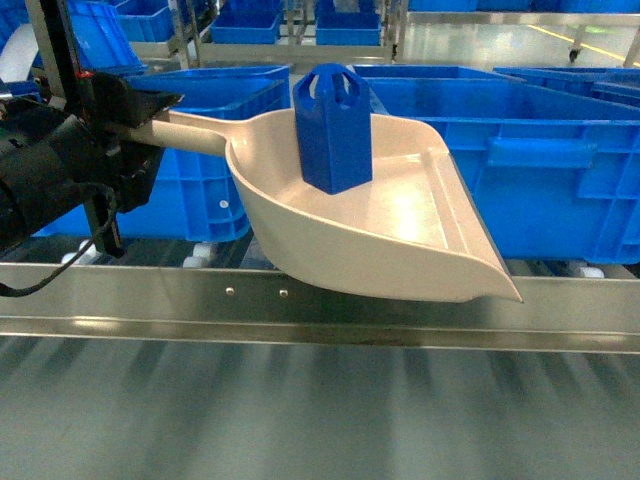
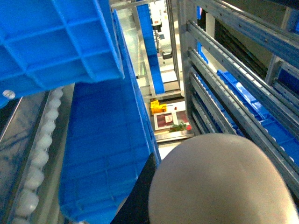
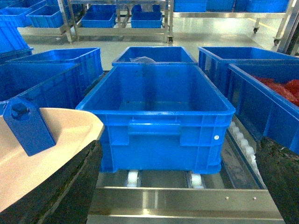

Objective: Place part in tray to right shelf

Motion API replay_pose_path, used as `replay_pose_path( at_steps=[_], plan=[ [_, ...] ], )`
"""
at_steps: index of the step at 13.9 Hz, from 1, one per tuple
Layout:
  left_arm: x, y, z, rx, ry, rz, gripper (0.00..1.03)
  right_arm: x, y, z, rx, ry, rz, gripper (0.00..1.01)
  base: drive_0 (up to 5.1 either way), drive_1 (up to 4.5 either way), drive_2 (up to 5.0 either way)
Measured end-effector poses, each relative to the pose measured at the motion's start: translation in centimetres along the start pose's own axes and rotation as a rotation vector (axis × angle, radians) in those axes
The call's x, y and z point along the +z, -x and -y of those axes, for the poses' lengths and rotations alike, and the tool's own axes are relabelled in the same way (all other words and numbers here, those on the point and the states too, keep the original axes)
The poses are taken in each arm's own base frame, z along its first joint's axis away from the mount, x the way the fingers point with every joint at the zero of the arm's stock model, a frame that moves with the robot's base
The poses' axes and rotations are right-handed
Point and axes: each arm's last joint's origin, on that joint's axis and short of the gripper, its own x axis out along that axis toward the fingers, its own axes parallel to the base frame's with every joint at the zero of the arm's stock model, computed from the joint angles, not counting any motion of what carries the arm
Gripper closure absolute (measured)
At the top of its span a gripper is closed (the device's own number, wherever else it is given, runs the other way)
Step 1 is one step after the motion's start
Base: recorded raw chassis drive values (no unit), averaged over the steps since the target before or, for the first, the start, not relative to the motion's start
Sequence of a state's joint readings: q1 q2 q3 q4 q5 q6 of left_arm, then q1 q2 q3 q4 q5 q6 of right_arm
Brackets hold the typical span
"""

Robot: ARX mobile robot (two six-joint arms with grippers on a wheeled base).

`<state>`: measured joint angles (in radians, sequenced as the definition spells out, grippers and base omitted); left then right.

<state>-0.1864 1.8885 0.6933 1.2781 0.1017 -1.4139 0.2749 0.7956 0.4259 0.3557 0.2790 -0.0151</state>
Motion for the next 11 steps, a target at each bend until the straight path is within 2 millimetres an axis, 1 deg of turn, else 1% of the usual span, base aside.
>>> replay_pose_path(
  at_steps=[4, 11],
  plan=[
    [-0.20, -0.01, 0.05, -0.006, 0.003, -0.028, 0.89, -0.02, -0.02, -0.01, 0.000, 0.000, -0.001, 0.03, 0.0, 0.00, 0.0],
    [-0.19, -0.01, 0.05, -0.006, 0.003, -0.026, 0.89, -0.01, -0.01, -0.01, 0.000, 0.000, -0.001, 0.03, 0.0, 0.00, 0.0]
  ],
)
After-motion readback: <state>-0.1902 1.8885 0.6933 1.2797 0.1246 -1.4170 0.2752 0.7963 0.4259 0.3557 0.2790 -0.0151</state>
